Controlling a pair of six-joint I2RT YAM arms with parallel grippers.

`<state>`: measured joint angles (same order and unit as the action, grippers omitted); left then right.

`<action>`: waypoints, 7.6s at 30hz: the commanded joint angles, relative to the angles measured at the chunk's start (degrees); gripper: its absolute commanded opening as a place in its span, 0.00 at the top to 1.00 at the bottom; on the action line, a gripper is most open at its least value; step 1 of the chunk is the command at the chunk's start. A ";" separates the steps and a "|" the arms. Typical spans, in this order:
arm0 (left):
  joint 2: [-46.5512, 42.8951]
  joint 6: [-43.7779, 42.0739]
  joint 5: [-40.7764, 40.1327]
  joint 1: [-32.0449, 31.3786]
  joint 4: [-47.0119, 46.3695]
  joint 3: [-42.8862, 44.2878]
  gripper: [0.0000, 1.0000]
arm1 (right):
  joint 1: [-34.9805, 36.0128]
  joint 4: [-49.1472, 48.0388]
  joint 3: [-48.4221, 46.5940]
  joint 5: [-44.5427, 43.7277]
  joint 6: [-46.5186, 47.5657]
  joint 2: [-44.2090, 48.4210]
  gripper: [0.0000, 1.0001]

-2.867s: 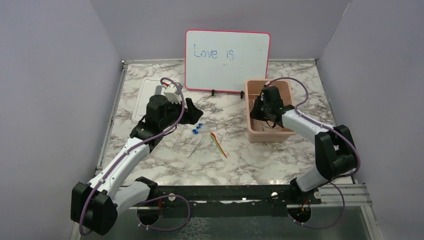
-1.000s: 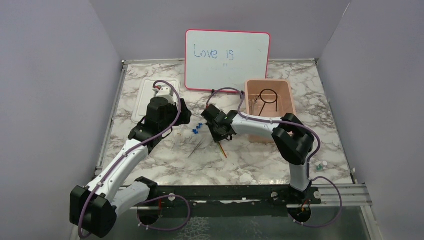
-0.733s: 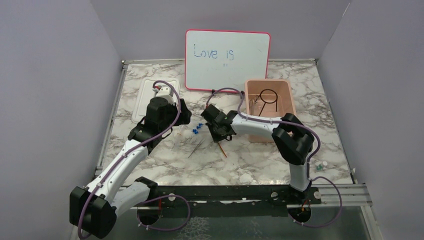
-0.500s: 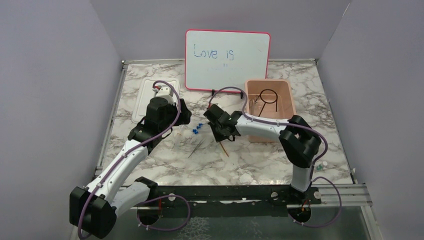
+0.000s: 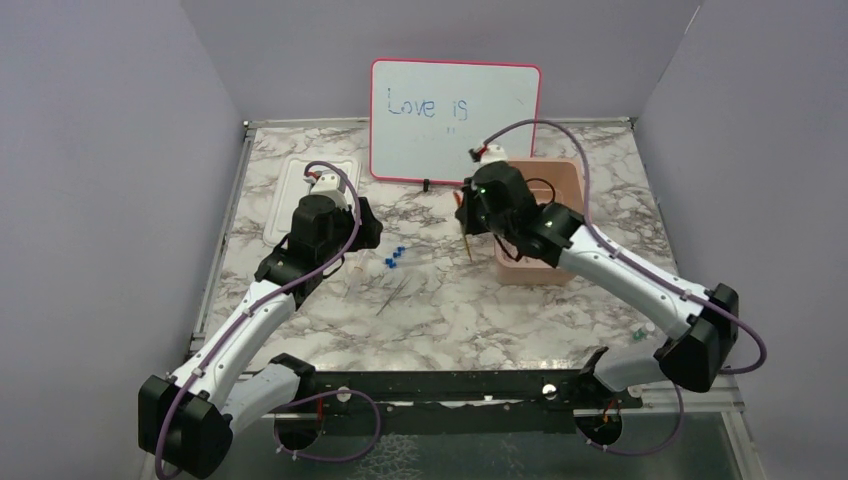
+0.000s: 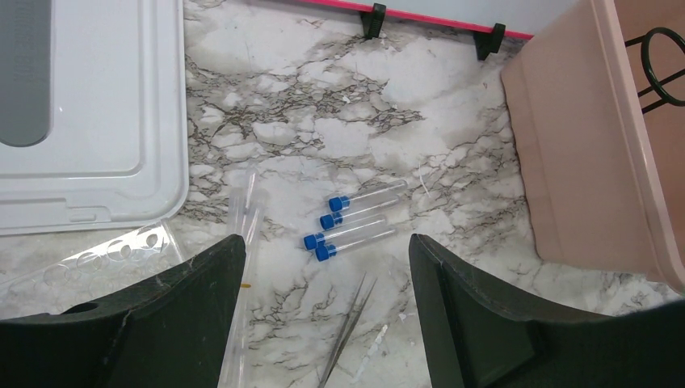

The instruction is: Organize the chemistry lab equipment

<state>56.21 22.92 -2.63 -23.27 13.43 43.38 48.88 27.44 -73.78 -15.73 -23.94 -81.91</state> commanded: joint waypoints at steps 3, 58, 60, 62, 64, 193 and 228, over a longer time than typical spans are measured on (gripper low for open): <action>-1.19 0.00 -0.27 0.15 -0.34 0.04 0.23 | -9.35 1.54 -1.00 -7.11 1.80 7.59 0.99; -2.82 1.06 -7.84 0.15 1.50 0.13 0.24 | -0.53 -3.46 6.23 6.03 -9.43 -2.57 0.64; -3.76 2.66 -12.64 0.16 2.77 0.12 0.24 | 1.93 -4.46 6.68 7.99 -12.76 -5.44 0.63; -4.36 3.90 -16.86 0.21 4.35 0.36 0.24 | 4.17 -6.49 7.43 10.35 -15.33 -8.04 0.61; -4.92 4.82 -19.71 0.15 5.27 0.56 0.23 | 6.44 -7.92 7.55 11.11 -17.44 -10.93 0.59; 30.22 -4.94 -2.78 0.68 15.80 11.47 0.44 | -21.27 -4.68 18.45 2.94 0.12 19.36 0.68; 23.51 -4.40 1.10 0.42 15.27 16.87 0.72 | -21.29 -7.44 20.01 13.33 -2.95 25.97 0.70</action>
<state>86.65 16.08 -4.01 -22.61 31.24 57.19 27.75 21.89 -54.08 -5.58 -26.06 -57.67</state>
